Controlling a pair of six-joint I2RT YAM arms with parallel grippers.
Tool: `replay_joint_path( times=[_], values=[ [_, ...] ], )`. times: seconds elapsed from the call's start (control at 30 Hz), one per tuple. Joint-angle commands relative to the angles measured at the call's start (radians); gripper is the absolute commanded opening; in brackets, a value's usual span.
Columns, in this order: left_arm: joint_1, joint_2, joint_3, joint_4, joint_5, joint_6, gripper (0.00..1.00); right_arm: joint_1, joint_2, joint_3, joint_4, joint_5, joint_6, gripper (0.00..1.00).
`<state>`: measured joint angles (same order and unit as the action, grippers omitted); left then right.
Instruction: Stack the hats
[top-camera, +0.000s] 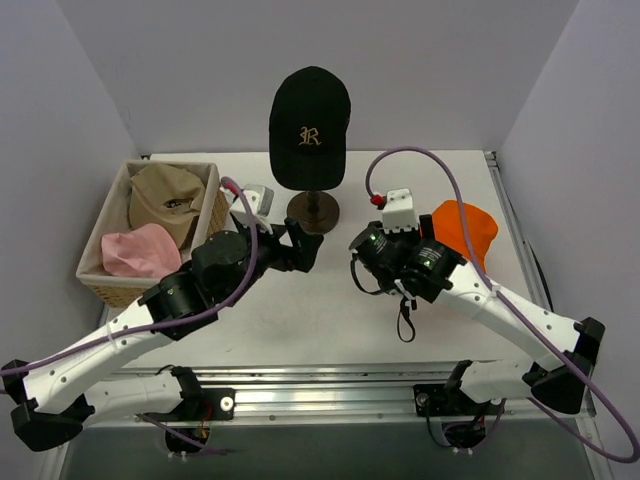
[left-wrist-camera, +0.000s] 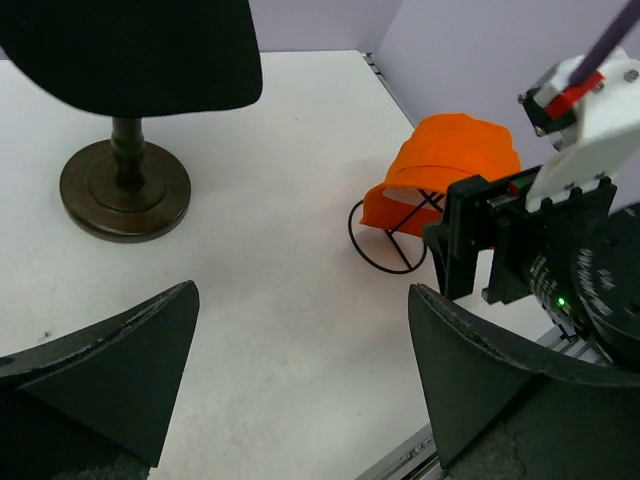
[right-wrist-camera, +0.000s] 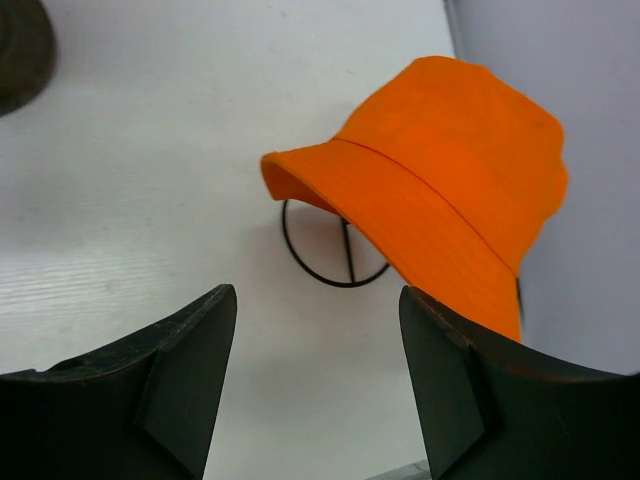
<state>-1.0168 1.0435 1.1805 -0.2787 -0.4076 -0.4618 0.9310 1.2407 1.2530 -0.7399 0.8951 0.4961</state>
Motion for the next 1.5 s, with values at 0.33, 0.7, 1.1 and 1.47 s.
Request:
replay_joint_path(
  times=[0.33,0.7,1.1,1.47],
  values=[
    [-0.109,-0.328,-0.346,0.188,-0.302,0.052,0.94,-0.020,-0.009,-0.058,-0.017,0.269,-0.068,0.57],
    [-0.111,-0.399,-0.409,0.204,-0.341,0.063,0.94,-0.147,0.006,-0.101,0.073,0.130,-0.168,0.50],
    [-0.111,-0.425,-0.420,0.197,-0.362,0.061,0.94,-0.153,0.077,-0.098,0.065,0.166,-0.120,0.47],
    [-0.111,-0.421,-0.421,0.202,-0.358,0.060,0.94,-0.158,0.121,-0.124,0.100,0.136,-0.107,0.00]
  ],
)
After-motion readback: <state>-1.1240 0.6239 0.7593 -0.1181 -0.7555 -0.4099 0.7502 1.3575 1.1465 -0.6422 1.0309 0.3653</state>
